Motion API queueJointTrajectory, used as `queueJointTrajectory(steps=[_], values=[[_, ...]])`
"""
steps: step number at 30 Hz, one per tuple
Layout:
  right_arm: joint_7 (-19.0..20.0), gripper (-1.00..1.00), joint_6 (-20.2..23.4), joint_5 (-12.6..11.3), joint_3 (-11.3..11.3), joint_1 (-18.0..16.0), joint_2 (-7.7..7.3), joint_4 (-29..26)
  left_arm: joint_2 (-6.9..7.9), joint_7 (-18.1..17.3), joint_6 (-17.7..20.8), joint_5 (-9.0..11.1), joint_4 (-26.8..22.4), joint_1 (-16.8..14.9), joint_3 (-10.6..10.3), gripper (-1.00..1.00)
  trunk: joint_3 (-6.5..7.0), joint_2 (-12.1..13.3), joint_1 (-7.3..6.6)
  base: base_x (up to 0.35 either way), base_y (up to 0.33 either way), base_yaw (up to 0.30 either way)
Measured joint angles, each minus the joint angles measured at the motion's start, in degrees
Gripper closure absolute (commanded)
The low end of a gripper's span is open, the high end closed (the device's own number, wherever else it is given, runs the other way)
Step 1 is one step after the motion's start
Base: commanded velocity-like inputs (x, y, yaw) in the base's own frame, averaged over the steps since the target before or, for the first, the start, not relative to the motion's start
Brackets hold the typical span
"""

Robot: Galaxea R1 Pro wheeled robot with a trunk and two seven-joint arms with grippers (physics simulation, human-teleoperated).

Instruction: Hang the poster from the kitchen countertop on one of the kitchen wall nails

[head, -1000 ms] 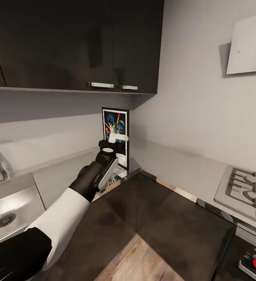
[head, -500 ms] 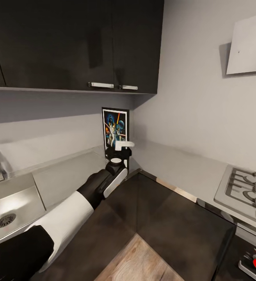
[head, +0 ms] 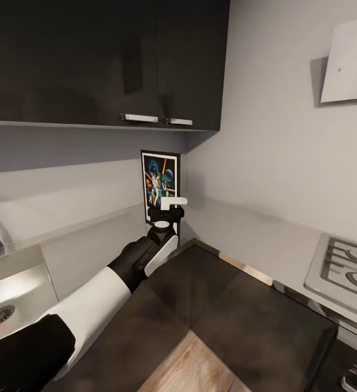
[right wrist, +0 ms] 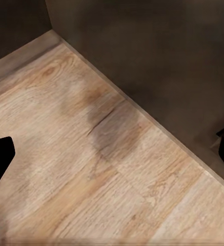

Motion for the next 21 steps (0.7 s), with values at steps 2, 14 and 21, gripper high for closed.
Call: queueJointTrajectory(steps=[2, 14, 21], values=[[0.0, -1.00, 0.0, 0.0, 0.0, 0.0, 0.00, 0.5, 0.00, 0.0, 0.0, 0.0, 0.0, 0.0, 0.0, -1.00, 0.00, 0.0, -0.01, 0.189, 0.000, 0.000], [0.0, -1.00, 0.0, 0.0, 0.0, 0.0, 0.00, 1.0, 0.00, 0.1, -0.1, 0.1, -0.1, 0.0, 0.0, -1.00, 0.00, 0.0, 0.00, 0.080, 0.000, 0.000], [0.0, -1.00, 0.0, 0.0, 0.0, 0.0, 0.00, 1.0, 0.00, 0.1, -0.1, 0.0, -0.1, 0.0, 0.0, -1.00, 0.00, 0.0, -0.01, 0.058, -0.036, 0.000]])
